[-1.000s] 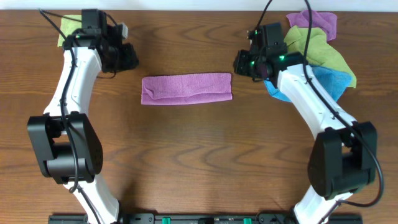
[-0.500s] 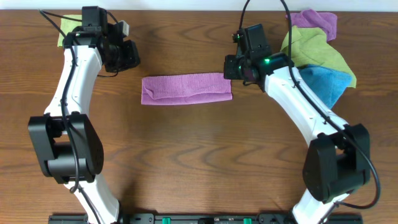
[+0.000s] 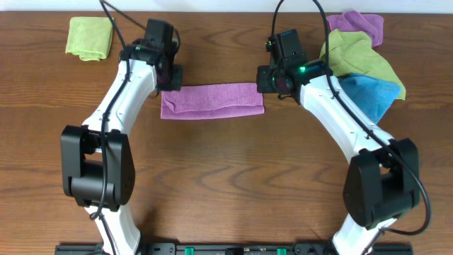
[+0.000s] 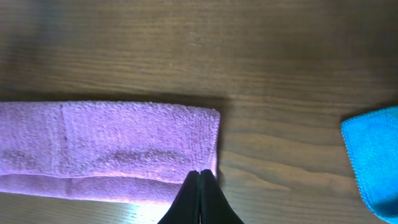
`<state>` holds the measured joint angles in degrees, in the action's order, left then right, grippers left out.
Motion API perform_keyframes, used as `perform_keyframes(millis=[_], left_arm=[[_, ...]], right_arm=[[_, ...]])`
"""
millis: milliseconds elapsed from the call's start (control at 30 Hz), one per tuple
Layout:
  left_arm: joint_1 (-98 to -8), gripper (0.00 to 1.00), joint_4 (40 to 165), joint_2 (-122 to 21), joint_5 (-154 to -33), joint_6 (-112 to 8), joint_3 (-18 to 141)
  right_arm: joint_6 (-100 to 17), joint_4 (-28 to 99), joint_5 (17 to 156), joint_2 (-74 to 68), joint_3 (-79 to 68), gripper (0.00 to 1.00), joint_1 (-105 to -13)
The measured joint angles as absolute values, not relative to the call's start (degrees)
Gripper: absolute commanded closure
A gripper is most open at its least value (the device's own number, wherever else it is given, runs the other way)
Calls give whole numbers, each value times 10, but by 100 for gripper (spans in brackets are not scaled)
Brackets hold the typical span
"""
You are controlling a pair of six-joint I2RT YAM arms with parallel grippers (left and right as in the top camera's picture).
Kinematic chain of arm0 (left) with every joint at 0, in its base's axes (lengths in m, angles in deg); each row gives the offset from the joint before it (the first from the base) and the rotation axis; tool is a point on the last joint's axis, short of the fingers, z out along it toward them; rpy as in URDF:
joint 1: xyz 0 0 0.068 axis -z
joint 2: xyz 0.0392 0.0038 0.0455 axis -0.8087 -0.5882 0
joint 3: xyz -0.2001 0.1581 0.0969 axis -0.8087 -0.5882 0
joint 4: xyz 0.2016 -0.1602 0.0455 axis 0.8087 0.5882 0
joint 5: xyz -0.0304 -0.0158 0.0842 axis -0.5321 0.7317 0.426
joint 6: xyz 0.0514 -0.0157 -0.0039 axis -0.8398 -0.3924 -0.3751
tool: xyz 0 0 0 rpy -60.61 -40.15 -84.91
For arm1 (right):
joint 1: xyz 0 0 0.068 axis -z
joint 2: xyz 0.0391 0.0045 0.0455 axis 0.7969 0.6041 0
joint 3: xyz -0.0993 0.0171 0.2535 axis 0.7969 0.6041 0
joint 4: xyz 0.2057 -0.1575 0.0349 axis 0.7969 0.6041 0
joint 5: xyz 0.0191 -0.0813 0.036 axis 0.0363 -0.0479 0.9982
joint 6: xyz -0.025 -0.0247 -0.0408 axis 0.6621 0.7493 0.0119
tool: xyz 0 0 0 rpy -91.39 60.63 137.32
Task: Fold the cloth
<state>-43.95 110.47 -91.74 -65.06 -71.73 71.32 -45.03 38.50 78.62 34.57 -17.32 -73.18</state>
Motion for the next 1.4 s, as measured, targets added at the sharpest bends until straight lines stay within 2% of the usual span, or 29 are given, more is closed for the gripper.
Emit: perform_keyframes(millis=[267,1200,1233,1367,1400], left_arm=[[-444,94,1066,-926,-665,-712,630],[-444,94,1022,-977,-711,-700,628],[-444,94,1022,-977,-711,-700,628],[-444,94,1023,-977,-711,-700,629],[-444,94,1023,-977,-711,-700,629]], right_arm=[[-449,388,779,346,-173,99,-730],[-448,392,777,350,-173,98,-718],[-448,392,779,356,-173,90,-715],[-447,392,827,398,-173,45,-699],[-444,392,851,414,-173,40,-694]])
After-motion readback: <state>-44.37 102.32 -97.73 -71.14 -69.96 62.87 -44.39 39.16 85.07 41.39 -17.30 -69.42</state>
